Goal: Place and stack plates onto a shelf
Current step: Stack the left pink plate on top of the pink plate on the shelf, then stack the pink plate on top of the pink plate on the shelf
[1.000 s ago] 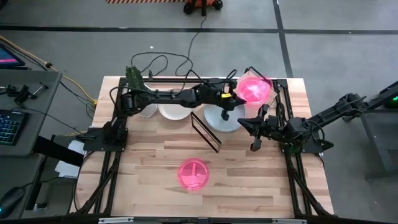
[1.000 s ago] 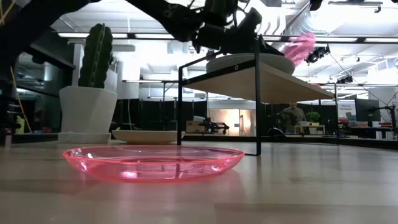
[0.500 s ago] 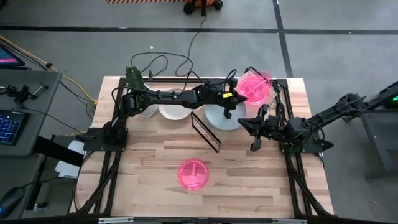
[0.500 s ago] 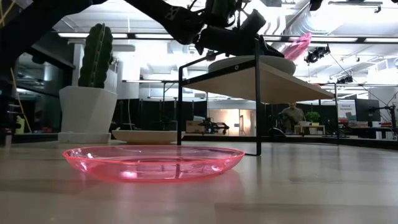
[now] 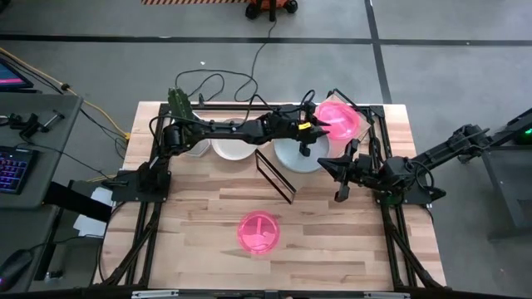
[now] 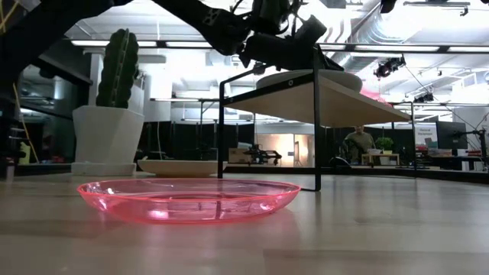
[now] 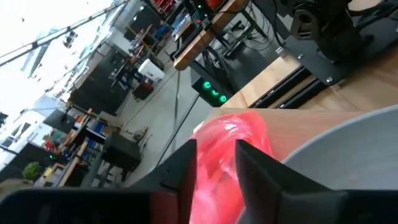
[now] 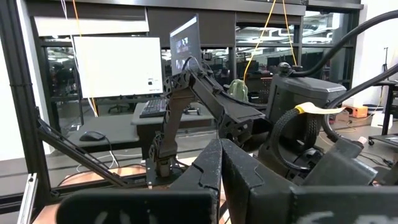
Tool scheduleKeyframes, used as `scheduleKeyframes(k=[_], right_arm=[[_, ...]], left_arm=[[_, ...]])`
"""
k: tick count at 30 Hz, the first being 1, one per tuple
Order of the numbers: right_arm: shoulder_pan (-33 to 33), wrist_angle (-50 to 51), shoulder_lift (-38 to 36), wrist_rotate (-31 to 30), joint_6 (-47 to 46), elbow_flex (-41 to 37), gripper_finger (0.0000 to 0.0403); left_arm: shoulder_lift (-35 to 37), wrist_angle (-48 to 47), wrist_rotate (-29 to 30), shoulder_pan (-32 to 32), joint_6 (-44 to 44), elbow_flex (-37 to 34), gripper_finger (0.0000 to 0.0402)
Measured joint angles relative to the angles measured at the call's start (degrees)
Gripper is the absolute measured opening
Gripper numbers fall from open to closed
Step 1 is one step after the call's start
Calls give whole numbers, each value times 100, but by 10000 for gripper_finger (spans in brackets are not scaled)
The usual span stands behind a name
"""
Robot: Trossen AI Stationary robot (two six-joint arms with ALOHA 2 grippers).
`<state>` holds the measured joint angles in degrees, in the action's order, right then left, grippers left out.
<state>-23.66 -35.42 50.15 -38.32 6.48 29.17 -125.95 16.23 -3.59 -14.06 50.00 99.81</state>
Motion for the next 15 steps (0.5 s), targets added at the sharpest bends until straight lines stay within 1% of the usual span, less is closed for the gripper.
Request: scheduleKeyframes(k=[6,11,15], right_arm=[[-2,0,0,2,0,0,0],[-2,0,0,1,14,0,0],[-2,0,2,0,134,0,0]], left_arm=[[13,-49,372,4,-253,14,138],[165,-973,728,26,-353,251,145],[590,-1808,752,46,-502,267,143]])
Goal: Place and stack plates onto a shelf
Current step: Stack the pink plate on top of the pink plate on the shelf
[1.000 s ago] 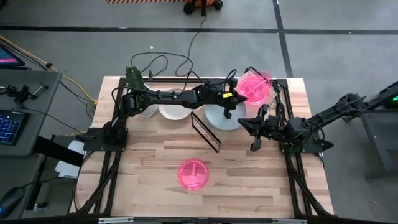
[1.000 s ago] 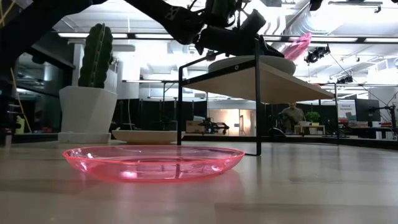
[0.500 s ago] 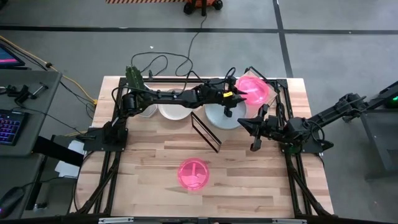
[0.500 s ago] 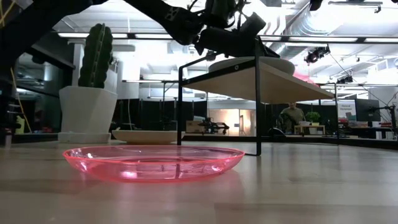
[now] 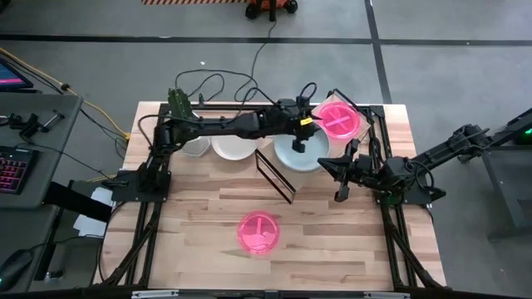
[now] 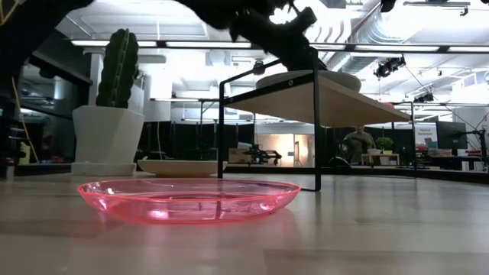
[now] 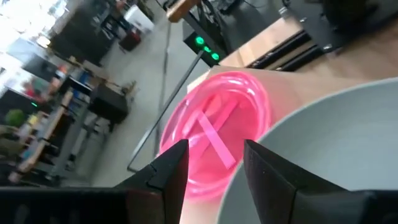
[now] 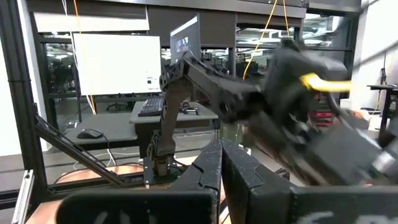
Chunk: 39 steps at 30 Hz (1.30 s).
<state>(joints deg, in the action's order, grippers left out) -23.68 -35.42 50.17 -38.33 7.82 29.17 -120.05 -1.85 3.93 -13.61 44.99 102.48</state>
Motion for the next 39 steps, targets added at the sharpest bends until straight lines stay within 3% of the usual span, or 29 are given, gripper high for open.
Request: scheduleKeyframes(k=[7,11,13,15,19,24,28,32,35,39], right_arm=[[2,18,0,1,10,0,0],[0,97,2,0,19,0,0],[0,127,2,0,34,0,0],[0,131,2,0,39,0,0],[0,136,7,0,19,0,0],[5,146,122,77,18,0,0],[111,24,307,889,59,0,0],[174,-275,882,2229,-224,338,5],[4,609,1556,2159,-426,1136,26],[-216,2696,2650,1817,-605,2480,79]], left_arm=[[1225,-1869,-330,-85,-1208,8,143],[2200,-2780,-1803,-259,-2161,-329,143],[2763,-2738,-2574,-274,-2471,-840,143],[3357,-2426,-2912,-195,-2651,-1535,143],[4638,-1200,-2616,120,-2936,-3287,143],[5938,1017,-1794,671,-3581,-5716,143],[6571,2832,-1024,1114,-3890,-7117,142],[6972,3353,-500,1359,-3755,-7681,142],[7178,3321,-312,1409,-3688,-7702,142],[7361,3300,-309,1435,-3687,-7705,142]])
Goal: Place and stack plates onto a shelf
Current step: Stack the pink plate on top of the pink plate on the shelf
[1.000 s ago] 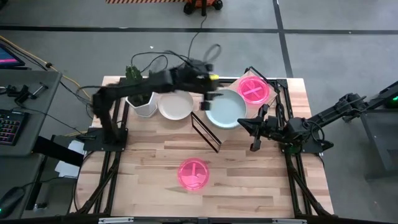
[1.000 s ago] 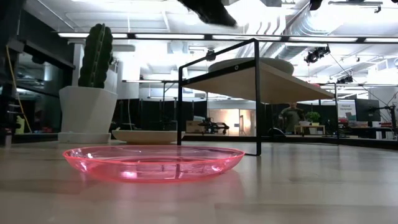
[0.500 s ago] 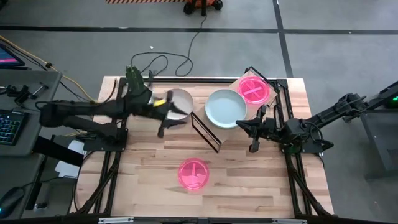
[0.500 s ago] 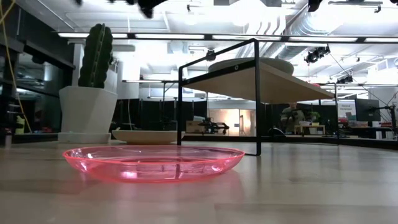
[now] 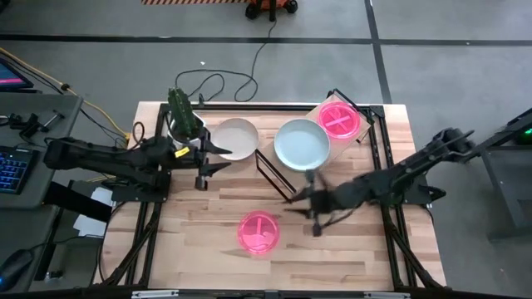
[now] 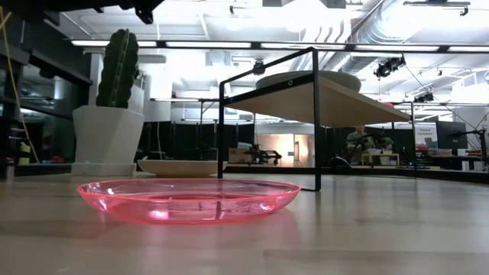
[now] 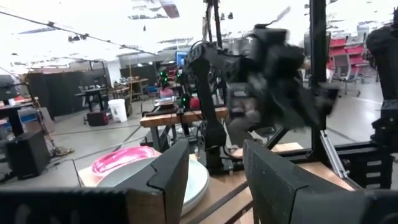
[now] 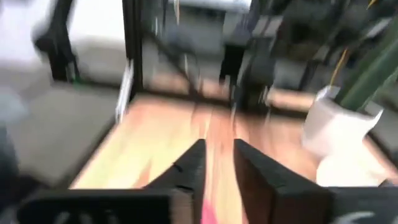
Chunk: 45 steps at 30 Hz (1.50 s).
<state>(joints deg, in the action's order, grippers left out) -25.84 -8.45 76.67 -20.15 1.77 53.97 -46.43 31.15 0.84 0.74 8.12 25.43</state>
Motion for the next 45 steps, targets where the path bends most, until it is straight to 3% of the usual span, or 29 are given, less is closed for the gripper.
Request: scheduleKeyframes(k=[5,9,13,17,26,37,45], right_arm=[[-140,2758,1175,-12,-862,1588,142],[-149,3662,1922,583,-1438,2330,166],[-83,3791,2623,1569,-1637,2588,171],[-66,3758,3174,1912,-1590,2635,172],[-46,3610,3992,1633,-834,2635,172],[-246,3668,4081,709,245,2635,172],[-189,3613,4216,727,547,2611,172]], left_arm=[[50,-89,-10,47,9,2,142],[50,-106,-11,49,46,2,142],[50,-106,-11,49,48,2,142],[50,-109,-11,49,55,2,142],[50,-113,-13,49,70,2,142],[50,-124,-13,49,151,2,142],[48,-162,-13,47,151,2,142]])
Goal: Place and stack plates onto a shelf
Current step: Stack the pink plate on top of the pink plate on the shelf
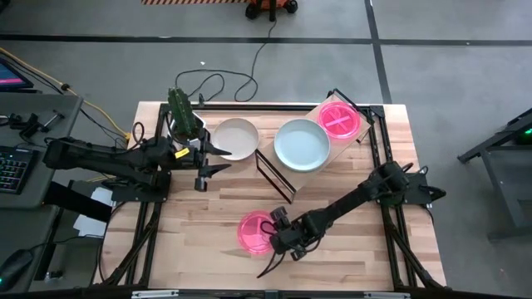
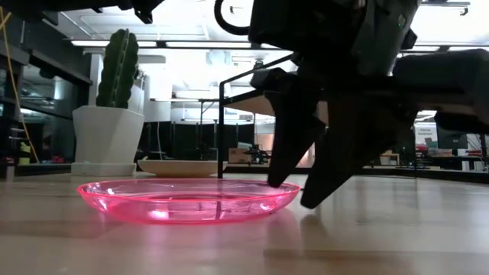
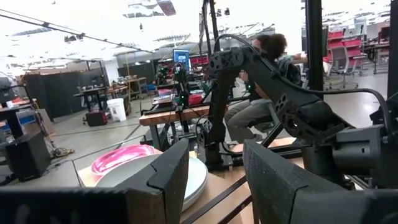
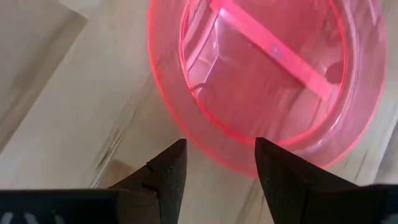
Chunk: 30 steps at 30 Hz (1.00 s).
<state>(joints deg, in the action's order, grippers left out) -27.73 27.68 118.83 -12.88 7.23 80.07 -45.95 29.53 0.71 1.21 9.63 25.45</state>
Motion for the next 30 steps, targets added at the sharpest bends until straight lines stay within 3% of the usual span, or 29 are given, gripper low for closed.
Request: scheduleKeyframes(k=[8,11,16,23,30], right_arm=[[20,-130,95,-139,523,4,156],[22,-211,110,-207,528,4,117],[58,-286,133,-414,353,2,14],[44,-212,13,-365,226,164,3],[82,-263,-687,-6,97,209,0]], left_arm=[[-2,-24,0,0,-2,0,142],[0,-31,0,0,0,0,142],[-2,-102,2,0,-2,0,142],[-2,-99,7,0,-37,0,142],[-2,-105,20,0,-39,0,142]])
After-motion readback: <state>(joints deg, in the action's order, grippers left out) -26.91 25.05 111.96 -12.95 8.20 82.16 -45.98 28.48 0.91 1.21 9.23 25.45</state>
